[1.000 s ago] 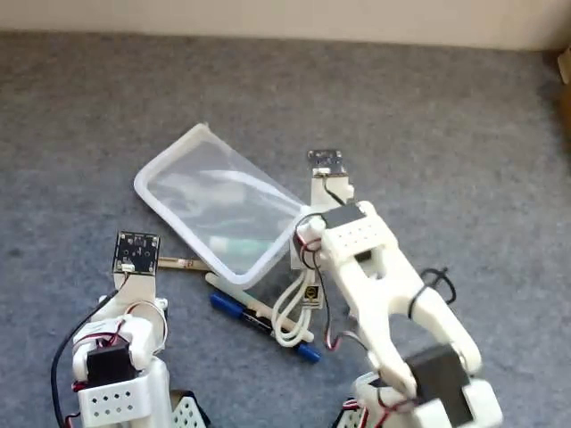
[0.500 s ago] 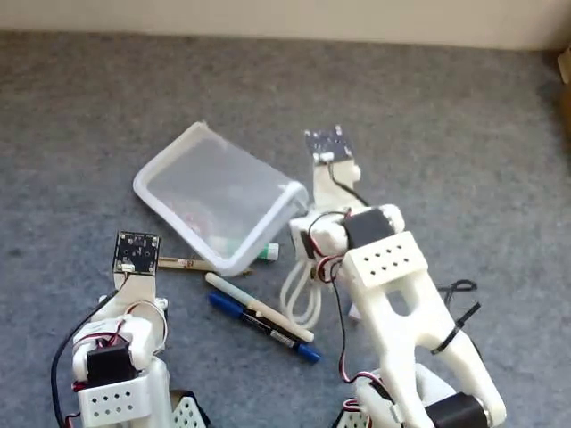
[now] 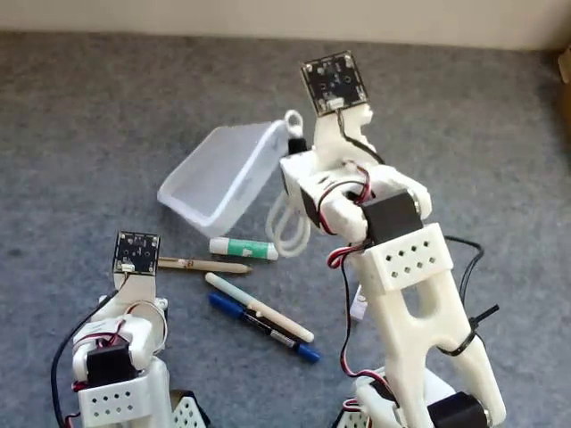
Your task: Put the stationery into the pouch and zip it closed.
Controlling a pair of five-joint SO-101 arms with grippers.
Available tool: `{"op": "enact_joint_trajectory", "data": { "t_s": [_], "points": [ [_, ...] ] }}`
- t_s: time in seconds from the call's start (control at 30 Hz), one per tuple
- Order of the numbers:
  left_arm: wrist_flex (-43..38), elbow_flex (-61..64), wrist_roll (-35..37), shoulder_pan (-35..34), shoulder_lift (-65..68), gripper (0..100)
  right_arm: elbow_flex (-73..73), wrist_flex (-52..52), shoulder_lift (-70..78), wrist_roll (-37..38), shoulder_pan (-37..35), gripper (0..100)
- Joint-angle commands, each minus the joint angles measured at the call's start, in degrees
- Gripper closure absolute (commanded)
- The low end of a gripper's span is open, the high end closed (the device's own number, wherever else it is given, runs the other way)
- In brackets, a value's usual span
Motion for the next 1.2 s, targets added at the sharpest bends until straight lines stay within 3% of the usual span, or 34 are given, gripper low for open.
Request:
{"op": "enact_joint_trajectory", "data": {
  "t_s": [0.0, 0.13, 0.3, 0.47, 0.6, 0.9, 1.17],
  "points": [
    [0.4, 1.3, 0.6, -0.6, -0.2, 99, -4.4, -7.3, -2.9, 6.4, 0.9, 99.5],
    [0.4, 1.3, 0.6, -0.6, -0.2, 99, -4.4, -14.0, -2.8, 13.2, 1.3, 99.5],
    [0.4, 1.3, 0.6, -0.6, -0.2, 99, -5.1, -16.0, 3.5, 14.3, 5.6, 99.5],
    [0.4, 1.3, 0.6, -0.6, -0.2, 99, -15.0, -17.9, 13.7, 15.2, 10.1, 99.5],
    [0.4, 1.3, 0.6, -0.6, -0.2, 99, -27.3, -17.8, 22.4, 23.4, 10.9, 99.5],
    [0.4, 1.3, 0.6, -0.6, -0.2, 99, -48.7, -17.5, 35.7, 37.0, 7.0, 99.5],
    [0.4, 1.3, 0.6, -0.6, -0.2, 99, -52.9, -16.3, 37.5, 44.3, 0.7, 99.5]
  ]
}}
